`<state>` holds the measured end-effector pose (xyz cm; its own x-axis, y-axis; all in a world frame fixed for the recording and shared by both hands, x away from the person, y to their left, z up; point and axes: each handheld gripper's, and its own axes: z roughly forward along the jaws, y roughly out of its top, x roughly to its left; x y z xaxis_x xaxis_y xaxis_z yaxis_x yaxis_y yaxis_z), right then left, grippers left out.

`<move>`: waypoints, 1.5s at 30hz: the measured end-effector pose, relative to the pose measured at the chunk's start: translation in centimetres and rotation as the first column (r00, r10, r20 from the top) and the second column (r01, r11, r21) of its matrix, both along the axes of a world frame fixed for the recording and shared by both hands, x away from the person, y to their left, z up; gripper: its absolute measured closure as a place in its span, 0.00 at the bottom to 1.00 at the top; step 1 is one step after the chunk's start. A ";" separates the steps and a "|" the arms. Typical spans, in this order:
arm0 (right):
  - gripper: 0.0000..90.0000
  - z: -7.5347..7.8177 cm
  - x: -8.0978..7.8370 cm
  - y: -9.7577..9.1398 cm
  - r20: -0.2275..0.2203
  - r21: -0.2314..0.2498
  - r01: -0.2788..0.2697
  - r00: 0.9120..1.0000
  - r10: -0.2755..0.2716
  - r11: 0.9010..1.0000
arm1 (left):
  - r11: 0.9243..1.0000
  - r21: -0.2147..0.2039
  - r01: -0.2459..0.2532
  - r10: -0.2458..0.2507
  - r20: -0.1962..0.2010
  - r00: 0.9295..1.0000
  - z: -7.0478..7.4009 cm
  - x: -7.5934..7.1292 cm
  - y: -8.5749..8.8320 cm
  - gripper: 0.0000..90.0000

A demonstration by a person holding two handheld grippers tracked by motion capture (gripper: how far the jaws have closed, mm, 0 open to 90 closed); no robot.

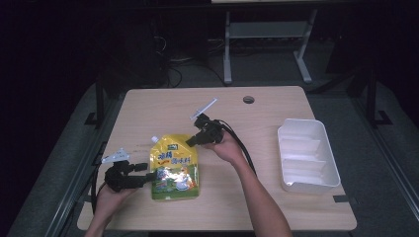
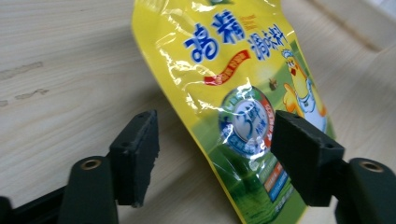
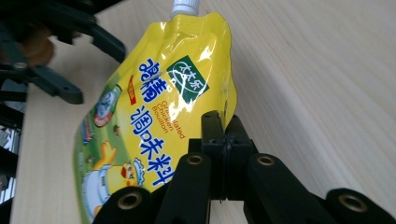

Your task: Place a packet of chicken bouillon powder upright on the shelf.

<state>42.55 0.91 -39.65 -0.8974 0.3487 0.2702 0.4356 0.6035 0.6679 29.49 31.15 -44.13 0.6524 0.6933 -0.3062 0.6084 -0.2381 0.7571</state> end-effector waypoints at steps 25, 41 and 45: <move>0.98 6.7 -5.5 -1.4 0.163 0.121 -0.153 0.978 0.133 0.981 | 0.970 -0.134 0.204 -0.197 0.063 0.978 0.7 -0.7 -1.0 0.82; 0.68 3.2 -4.9 1.1 0.039 0.080 -0.213 0.977 0.211 0.974 | 0.969 -0.091 0.230 -0.221 0.098 0.970 1.1 -1.1 -1.6 0.84; 0.78 2.7 -4.8 1.6 0.024 0.100 -0.238 0.971 0.237 0.966 | 0.971 -0.082 0.224 -0.216 0.096 0.972 1.1 -1.1 -1.4 0.84</move>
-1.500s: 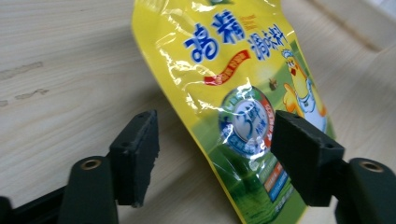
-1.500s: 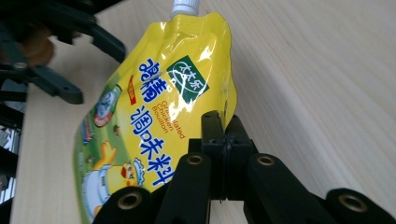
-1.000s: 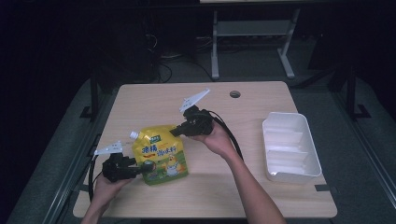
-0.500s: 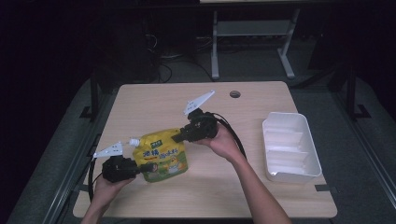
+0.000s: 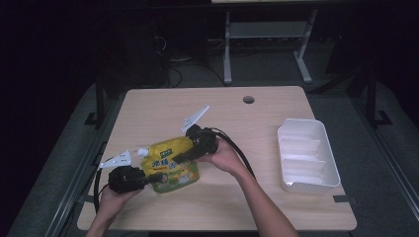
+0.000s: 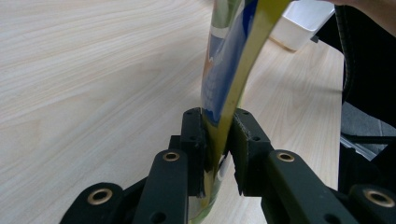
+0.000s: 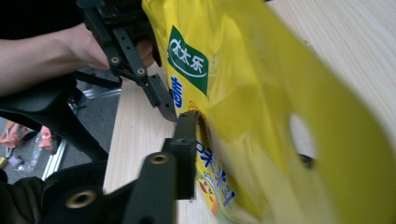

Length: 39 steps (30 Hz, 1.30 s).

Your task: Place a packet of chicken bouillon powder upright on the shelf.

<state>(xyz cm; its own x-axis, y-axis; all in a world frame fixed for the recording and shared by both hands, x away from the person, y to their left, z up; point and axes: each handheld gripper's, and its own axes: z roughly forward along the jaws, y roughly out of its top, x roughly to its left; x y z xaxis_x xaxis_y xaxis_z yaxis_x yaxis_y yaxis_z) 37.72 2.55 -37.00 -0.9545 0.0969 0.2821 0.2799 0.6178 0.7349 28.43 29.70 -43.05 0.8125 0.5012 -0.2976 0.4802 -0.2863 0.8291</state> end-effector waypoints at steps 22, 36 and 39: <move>1.00 1.8 -1.1 -3.0 0.055 0.009 0.018 0.998 -0.019 1.000 | 1.000 -0.015 0.017 -0.017 0.009 1.000 -0.1 -0.1 0.5 0.61; 1.00 3.3 -0.9 -7.8 0.073 0.011 0.105 0.992 -0.105 0.994 | 0.993 0.113 0.031 -0.035 0.030 0.999 -0.4 -0.2 -0.6 0.56; 1.00 3.9 -1.1 -8.8 0.083 0.015 0.113 0.990 -0.114 0.993 | 0.990 0.136 0.026 -0.030 0.032 0.999 -0.5 -0.3 -0.7 0.53</move>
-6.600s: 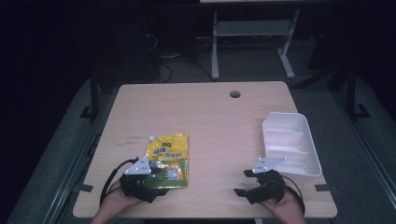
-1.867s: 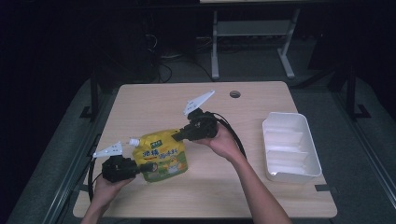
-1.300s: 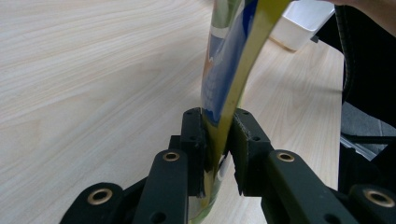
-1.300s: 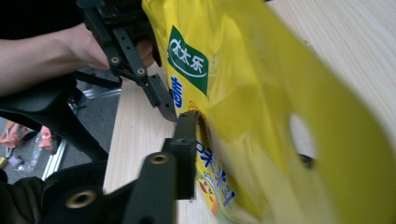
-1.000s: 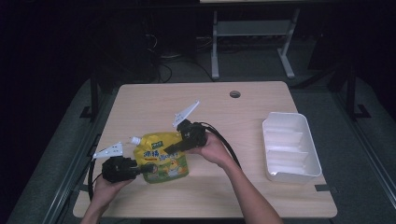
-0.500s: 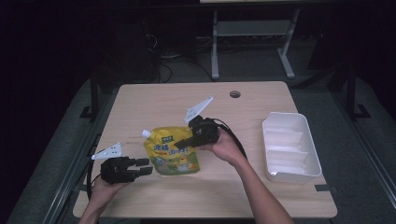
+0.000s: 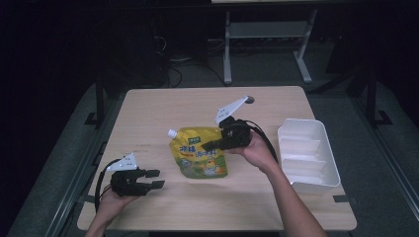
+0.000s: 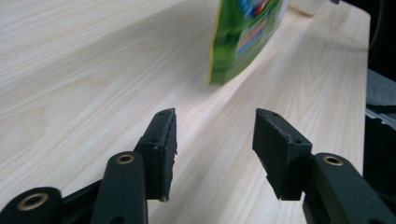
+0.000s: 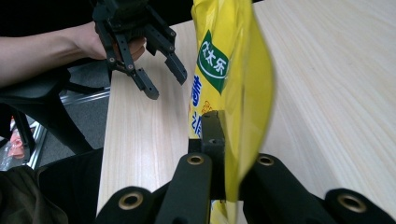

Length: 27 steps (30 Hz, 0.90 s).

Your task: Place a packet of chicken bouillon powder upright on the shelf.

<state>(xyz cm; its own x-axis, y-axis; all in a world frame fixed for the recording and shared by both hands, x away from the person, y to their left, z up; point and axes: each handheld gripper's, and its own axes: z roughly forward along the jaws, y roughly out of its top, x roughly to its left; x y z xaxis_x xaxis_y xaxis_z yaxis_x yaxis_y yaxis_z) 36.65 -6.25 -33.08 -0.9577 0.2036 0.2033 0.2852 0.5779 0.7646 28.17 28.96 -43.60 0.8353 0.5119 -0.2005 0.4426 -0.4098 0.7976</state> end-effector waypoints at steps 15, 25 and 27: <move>1.00 2.5 -0.6 -4.1 0.023 0.021 0.022 0.999 -0.022 1.000 | 0.999 0.034 -0.021 0.020 0.002 1.000 -0.2 0.0 -0.1 0.48; 0.99 3.9 -0.1 -7.4 0.028 0.046 0.050 0.998 -0.051 0.998 | 0.997 0.064 -0.029 0.029 0.007 1.000 -0.4 -0.1 -0.2 0.47; 0.99 4.0 -0.1 -8.1 0.026 0.054 0.057 0.998 -0.058 0.997 | 0.997 0.074 -0.028 0.027 0.007 1.000 -0.4 -0.1 -0.2 0.47</move>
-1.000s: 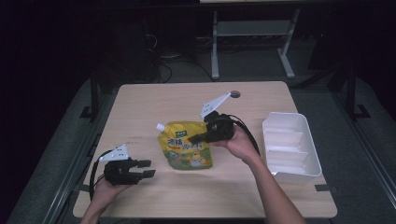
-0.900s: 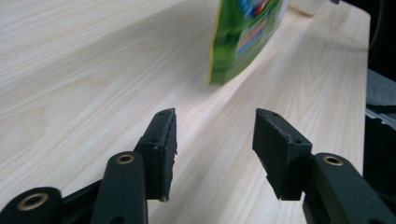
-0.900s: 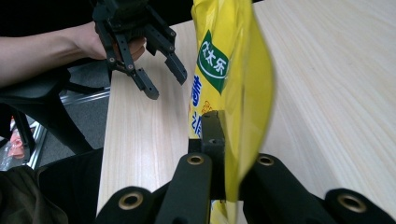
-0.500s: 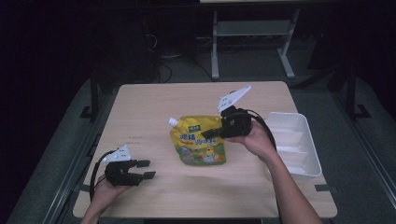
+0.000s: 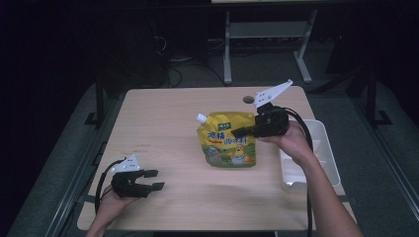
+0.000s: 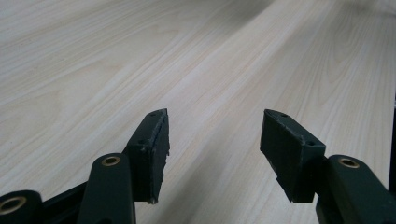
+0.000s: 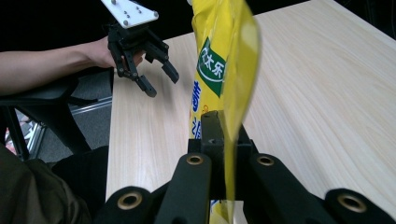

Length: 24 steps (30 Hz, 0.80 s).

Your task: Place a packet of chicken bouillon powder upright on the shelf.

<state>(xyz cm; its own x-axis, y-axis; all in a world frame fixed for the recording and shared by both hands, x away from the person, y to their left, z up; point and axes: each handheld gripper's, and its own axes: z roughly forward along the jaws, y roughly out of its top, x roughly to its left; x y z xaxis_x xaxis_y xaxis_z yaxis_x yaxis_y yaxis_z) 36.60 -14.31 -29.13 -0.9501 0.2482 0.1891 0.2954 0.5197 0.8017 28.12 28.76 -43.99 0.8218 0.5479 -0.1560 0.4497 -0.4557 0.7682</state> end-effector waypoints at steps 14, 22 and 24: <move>0.99 1.1 0.4 -3.4 0.010 -0.001 0.026 1.000 -0.026 1.000 | 1.000 0.008 -0.016 0.016 0.002 1.000 -0.1 0.2 0.0 0.43; 0.99 1.3 0.6 -4.7 0.009 0.008 0.044 0.999 -0.044 0.999 | 1.000 0.017 -0.014 0.014 0.004 1.000 -0.2 0.1 -0.1 0.42; 0.99 1.4 0.7 -5.1 0.006 0.003 0.051 0.999 -0.051 0.999 | 1.000 0.016 -0.015 0.015 0.001 1.000 -0.2 0.1 -0.1 0.42</move>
<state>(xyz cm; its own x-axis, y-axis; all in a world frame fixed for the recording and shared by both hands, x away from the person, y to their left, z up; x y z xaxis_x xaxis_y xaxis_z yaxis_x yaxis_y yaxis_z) 37.29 -19.38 -27.77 -0.9373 0.2958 0.1845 0.3167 0.5014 0.8051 28.19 28.66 -44.20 0.8137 0.5627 -0.1461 0.4556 -0.4610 0.7615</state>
